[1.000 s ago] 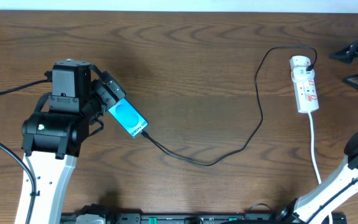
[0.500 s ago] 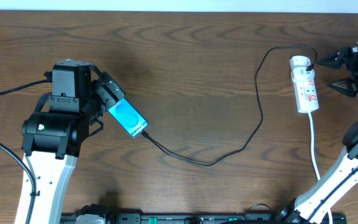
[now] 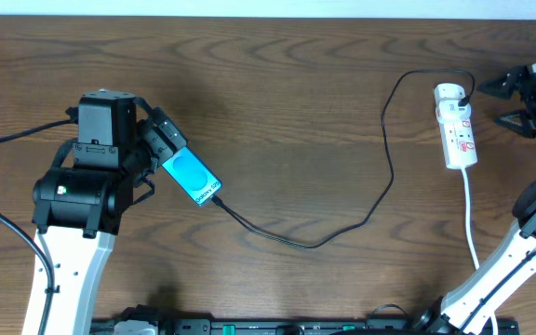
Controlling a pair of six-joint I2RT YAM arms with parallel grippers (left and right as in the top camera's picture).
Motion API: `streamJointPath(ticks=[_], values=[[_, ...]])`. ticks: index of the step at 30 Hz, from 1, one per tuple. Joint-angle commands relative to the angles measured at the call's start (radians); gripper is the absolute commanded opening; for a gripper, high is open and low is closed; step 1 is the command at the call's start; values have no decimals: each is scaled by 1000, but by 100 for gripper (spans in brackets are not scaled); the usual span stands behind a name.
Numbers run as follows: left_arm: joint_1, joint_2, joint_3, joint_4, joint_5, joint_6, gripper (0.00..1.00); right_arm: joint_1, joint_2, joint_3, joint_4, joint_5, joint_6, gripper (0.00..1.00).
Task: Plug charger to phone and switch on socket
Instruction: 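Move the right gripper over the orange switch beside the charger, then press down the orange switch with the right gripper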
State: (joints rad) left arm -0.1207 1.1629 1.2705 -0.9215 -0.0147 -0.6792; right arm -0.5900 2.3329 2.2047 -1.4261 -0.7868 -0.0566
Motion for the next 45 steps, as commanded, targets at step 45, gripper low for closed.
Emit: streamJointPath(ticks=[45], values=[[0, -7, 26, -13, -32, 14, 98, 79, 99, 21, 148, -1, 0, 99]])
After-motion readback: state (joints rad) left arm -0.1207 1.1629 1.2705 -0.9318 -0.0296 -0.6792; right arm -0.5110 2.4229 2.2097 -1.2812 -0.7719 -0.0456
